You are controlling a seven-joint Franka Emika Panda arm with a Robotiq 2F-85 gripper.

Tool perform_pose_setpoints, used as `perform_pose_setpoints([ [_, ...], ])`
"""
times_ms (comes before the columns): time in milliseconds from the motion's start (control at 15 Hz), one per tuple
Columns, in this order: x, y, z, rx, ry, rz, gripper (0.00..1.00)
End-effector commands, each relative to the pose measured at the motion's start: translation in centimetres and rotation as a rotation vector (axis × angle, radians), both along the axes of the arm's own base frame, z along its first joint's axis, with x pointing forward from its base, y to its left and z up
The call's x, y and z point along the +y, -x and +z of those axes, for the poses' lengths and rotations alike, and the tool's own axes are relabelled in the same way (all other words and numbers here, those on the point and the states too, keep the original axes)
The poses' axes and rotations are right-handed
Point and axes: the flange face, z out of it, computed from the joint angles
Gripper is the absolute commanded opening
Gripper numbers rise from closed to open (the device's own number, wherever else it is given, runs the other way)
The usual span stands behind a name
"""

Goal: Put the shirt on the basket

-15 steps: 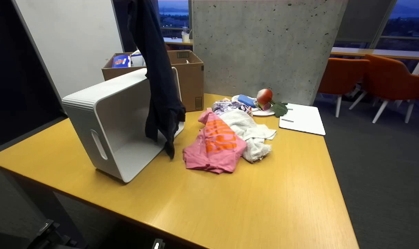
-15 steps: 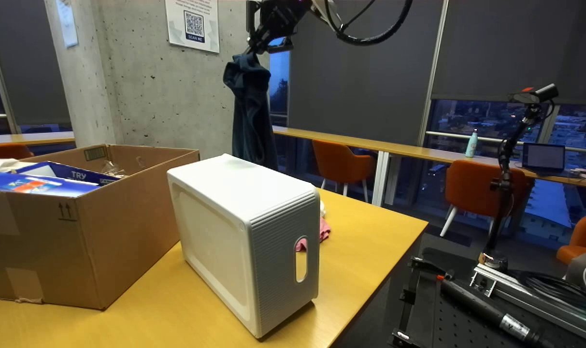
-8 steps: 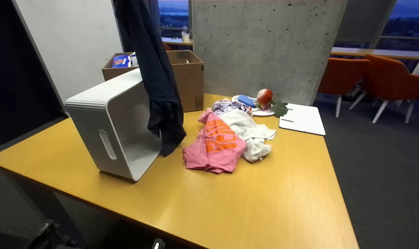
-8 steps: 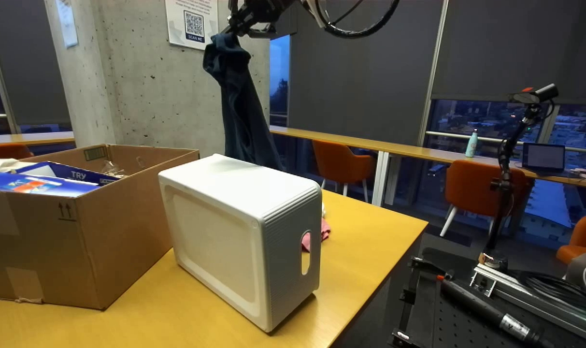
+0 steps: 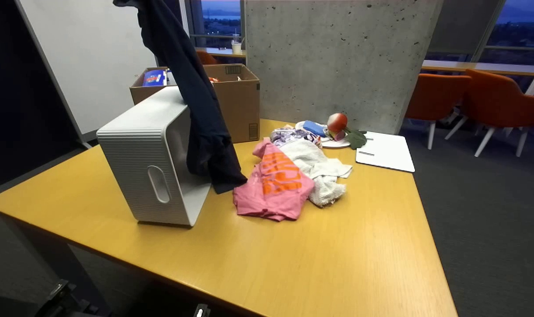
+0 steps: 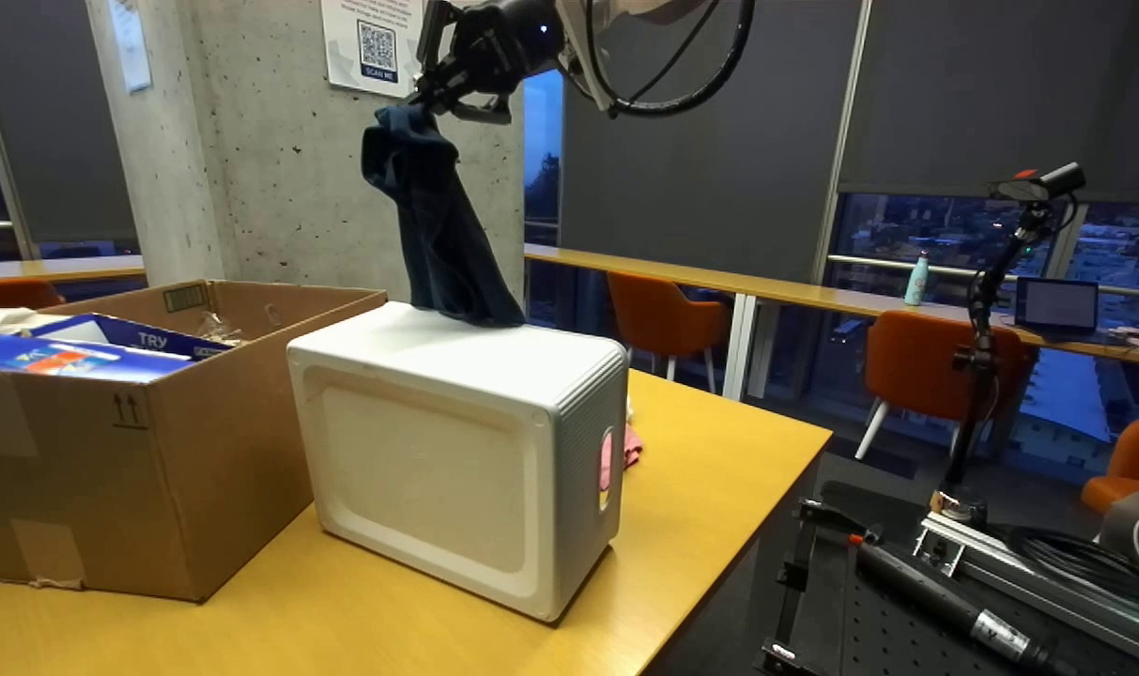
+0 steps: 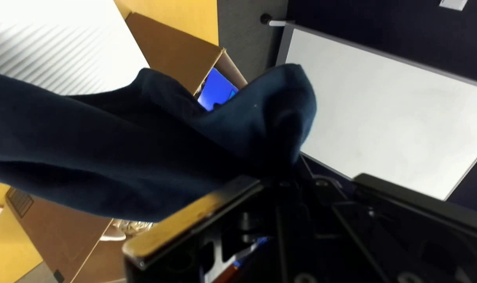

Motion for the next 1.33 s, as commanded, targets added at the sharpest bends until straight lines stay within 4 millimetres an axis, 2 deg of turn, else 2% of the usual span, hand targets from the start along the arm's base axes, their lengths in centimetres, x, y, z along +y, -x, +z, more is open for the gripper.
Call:
perform_pose_setpoints([
  [0,0.6,-0.6,-2.2,0.019,-0.074,0.072,0.01],
  [533,1.6,-1.9,-10.4,0.162,-0.152,0.146,0.01],
  [800,2.3,-2.2,-13.0,0.201,-0.166,0.172,0.03],
  [867,2.4,-2.2,-13.3,0.202,-0.167,0.178,0.13],
  [933,2.4,-2.2,-13.4,0.2,-0.164,0.179,0.29],
  [1000,2.4,-2.2,-13.5,0.205,-0.163,0.176,0.33],
  [1267,2.0,-2.4,-13.4,0.214,-0.162,0.164,0.63],
])
